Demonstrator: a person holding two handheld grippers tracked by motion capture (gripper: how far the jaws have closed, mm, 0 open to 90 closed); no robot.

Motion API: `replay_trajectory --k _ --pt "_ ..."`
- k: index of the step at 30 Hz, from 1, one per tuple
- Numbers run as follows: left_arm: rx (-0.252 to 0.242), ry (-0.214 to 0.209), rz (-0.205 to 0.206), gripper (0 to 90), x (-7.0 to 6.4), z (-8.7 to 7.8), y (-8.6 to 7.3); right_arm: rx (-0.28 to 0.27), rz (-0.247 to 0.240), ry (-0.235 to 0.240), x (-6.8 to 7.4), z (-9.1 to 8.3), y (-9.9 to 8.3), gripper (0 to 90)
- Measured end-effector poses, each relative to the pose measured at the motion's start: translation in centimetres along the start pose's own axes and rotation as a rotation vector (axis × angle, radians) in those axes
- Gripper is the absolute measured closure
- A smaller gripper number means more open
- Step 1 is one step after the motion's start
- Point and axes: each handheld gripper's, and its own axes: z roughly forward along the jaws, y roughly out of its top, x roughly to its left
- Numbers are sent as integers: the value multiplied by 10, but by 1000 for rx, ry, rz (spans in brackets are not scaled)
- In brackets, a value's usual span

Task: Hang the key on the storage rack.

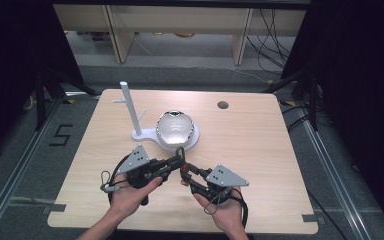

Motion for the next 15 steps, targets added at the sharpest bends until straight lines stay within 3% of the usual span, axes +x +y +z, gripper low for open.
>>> replay_trajectory --k 15 --pt "8 8 54 834 -4 -2 3 6 -24 9 1 2 3 668"
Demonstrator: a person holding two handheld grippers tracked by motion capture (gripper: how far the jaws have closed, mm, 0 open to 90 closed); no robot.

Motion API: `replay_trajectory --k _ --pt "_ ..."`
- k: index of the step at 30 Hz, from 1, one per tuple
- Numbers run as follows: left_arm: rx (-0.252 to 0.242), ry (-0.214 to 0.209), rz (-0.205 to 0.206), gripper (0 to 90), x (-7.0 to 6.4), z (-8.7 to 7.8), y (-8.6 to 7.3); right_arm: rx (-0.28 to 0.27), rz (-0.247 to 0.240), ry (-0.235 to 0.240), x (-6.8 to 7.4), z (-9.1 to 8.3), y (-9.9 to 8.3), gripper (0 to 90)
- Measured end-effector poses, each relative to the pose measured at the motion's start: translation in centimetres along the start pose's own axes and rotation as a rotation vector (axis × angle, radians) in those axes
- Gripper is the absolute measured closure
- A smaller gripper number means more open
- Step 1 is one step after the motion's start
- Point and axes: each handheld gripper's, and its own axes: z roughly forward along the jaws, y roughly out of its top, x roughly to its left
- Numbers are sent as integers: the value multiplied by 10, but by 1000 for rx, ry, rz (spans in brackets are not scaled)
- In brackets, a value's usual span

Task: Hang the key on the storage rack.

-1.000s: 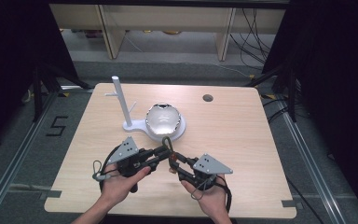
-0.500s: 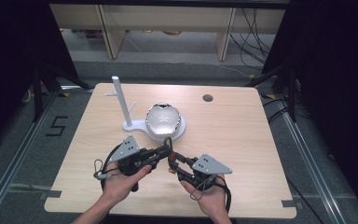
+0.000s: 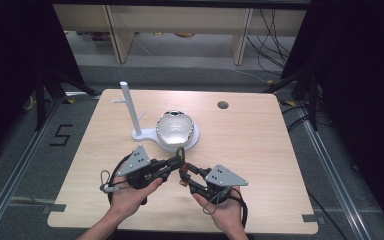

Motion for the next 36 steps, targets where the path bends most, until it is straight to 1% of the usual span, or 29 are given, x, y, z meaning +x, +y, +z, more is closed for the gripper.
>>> replay_trajectory --k 1,3,4,5,6,8,9,11,12,13,14,15,16,17,19,21,22,23,24,26,27,28,29,30,31,32,33,34,36 --pt "-2 1 5 834 0 0 0 0 -9 -5 -1 1 0 665" --pt "-3 2 12 835 0 0 0 3 -1 -6 0 0 0 653" --pt "-4 7 17 834 0 0 0 7 15 6 1 0 0 643" --pt "-4 9 18 835 0 0 0 12 11 7 0 0 0 632" --pt "-2 16 24 835 0 -1 0 20 19 -3 1 0 -1 616" --pt "1 21 26 835 1 -1 0 20 20 -7 1 0 -1 605" --pt "3 29 28 835 1 -2 0 20 20 11 0 1 -1 580" --pt "-12 26 30 835 1 -2 0 36 28 15 0 1 -2 556" --pt "2 42 33 835 1 -3 1 30 10 -6 -1 0 -2 548" --pt "1 45 34 835 1 -4 1 23 5 -11 -1 0 -2 542" --pt "-1 48 42 835 1 -5 1 27 14 6 -1 1 -3 536" --pt "-2 51 44 835 1 -6 1 43 37 17 -1 0 -3 530" --pt "-4 56 44 835 2 -7 1 38 24 17 -2 0 -3 525" --pt "-7 61 46 835 2 -7 2 40 31 8 -2 -1 -4 520" --pt "-7 69 47 835 3 -9 2 46 21 2 -4 -3 -5 516" --pt "-11 80 47 835 5 -11 2 55 27 -1 -6 -5 -6 511" --pt "-11 84 45 835 6 -12 1 47 37 -3 -6 -6 -7 509" --pt "-11 87 46 835 7 -12 1 55 43 -2 -7 -8 -8 508" --pt "-13 98 46 835 8 -14 2 66 41 -21 -10 -11 -9 507" --pt "-17 104 47 835 9 -15 2 63 35 -14 -12 -12 -10 506" --pt "-16 109 48 835 10 -16 2 61 32 -28 -14 -14 -10 506" --pt "-16 121 49 835 12 -18 2 65 56 -31 -15 -18 -12 505" --pt "-16 121 49 835 12 -18 2 65 56 -31 -15 -18 -12 505" --pt "-16 128 49 835 13 -19 2 73 61 -47 -16 -20 -12 505" --pt "-17 134 51 835 14 -20 2 66 49 -41 -19 -21 -12 504" --pt "-16 147 54 835 16 -23 2 75 58 -53 -22 -25 -13 504" --pt "-16 147 54 835 16 -23 2 75 58 -53 -22 -25 -13 504" --pt "-21 161 53 835 19 -25 2 66 69 -67 -24 -28 -15 504" --pt "-22 167 54 835 21 -27 2 63 73 -76 -25 -30 -16 504"
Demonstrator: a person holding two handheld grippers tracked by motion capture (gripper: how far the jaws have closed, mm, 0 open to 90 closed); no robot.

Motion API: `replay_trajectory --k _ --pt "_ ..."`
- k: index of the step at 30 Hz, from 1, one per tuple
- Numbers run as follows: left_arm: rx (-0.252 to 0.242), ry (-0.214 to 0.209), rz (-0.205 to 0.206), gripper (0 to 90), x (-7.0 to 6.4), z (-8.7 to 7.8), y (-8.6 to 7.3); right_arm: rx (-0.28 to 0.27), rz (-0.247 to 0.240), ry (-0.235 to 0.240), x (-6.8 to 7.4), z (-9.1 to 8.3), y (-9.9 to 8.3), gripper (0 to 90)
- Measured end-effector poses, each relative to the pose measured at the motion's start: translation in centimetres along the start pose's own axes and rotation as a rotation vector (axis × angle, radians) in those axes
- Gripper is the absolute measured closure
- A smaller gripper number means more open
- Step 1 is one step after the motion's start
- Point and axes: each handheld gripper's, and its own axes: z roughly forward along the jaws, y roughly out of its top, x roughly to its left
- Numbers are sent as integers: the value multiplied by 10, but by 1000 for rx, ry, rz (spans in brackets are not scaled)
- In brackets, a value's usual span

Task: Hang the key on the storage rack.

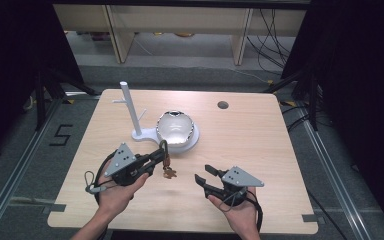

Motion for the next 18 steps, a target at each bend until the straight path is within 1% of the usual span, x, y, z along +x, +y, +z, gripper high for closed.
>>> replay_trajectory --k 1,2,4,5,6,7,8,9,10,11,12,13,14,15,16,17,18 --pt "-3 7 1 835 1 -1 0 10 -10 1 -3 -2 -1 504" --pt "-7 16 -5 835 3 -3 0 11 14 -10 -3 -4 -3 504" --pt "-9 30 -3 835 5 -5 0 9 4 -10 -7 -6 -5 504" --pt "-7 35 -5 835 6 -6 0 15 19 -25 -8 -9 -7 504" --pt "-10 41 -7 835 7 -7 0 14 21 -22 -10 -10 -8 503" --pt "-10 47 -5 835 8 -9 0 12 13 -23 -11 -12 -9 503" --pt "-9 52 -3 835 10 -10 0 9 32 -26 -12 -13 -11 503" --pt "-12 57 -5 835 11 -11 0 11 18 -36 -14 -15 -11 503" --pt "-15 61 -5 835 11 -12 0 4 22 -43 -15 -15 -13 503" --pt "-17 66 -4 835 12 -14 0 12 48 -50 -13 -17 -13 503" --pt "-18 70 -1 835 13 -15 0 12 27 -51 -16 -18 -13 503" --pt "-22 75 2 835 14 -17 0 6 24 -51 -17 -18 -14 503" --pt "-21 82 4 835 14 -19 1 12 32 -54 -17 -19 -15 503" --pt "-26 86 1 835 15 -20 1 14 24 -65 -18 -20 -16 503" --pt "-25 92 4 835 16 -22 1 20 36 -66 -18 -21 -17 503" --pt "-26 95 2 835 17 -23 0 18 41 -88 -18 -21 -18 503" --pt "-32 99 -1 835 18 -24 0 7 46 -78 -17 -21 -20 503"
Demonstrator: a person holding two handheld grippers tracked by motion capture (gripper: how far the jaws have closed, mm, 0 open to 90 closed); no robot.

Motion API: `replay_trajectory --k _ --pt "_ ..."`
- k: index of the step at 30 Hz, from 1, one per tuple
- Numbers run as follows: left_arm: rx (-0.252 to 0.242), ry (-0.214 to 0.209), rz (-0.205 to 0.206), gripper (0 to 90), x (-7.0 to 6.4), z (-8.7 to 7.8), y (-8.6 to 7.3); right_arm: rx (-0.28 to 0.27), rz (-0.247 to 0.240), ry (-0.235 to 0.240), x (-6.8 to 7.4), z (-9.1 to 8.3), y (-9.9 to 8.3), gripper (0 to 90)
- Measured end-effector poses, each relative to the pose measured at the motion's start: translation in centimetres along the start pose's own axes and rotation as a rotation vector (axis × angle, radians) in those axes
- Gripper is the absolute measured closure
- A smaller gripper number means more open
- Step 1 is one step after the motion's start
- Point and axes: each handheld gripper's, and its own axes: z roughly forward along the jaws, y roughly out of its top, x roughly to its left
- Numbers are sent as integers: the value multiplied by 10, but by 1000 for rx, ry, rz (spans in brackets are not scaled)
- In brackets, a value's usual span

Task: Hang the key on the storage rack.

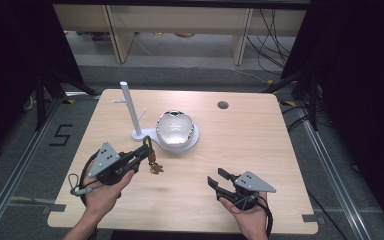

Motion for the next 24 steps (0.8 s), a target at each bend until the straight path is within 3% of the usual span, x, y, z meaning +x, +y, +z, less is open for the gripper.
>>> replay_trajectory --k 2,4,5,6,7,8,10,20,21,24 --pt "1 13 0 835 3 -2 -1 8 -35 -7 -3 0 -2 503" --pt "-1 27 1 835 5 -4 -2 15 4 -15 -1 -1 -4 502" --pt "-2 32 0 835 6 -5 -2 18 -22 -21 -3 -1 -5 501" --pt "-10 38 -7 835 8 -6 -3 25 -3 -20 -2 -2 -6 501" --pt "-3 44 -6 835 9 -7 -3 16 -28 -24 -4 -3 -6 501" --pt "-3 62 -5 835 12 -9 -5 19 1 -12 -4 -3 -8 499" --pt "-1 68 -7 835 14 -10 -5 9 -14 -13 -5 -4 -8 499" --pt "5 131 -26 835 33 -22 -10 26 23 -27 -5 -5 -10 492" --pt "6 138 -27 835 34 -23 -10 0 1 -30 -6 -3 -11 491" --pt "8 159 -30 835 40 -26 -11 20 20 -20 -5 -4 -11 489"
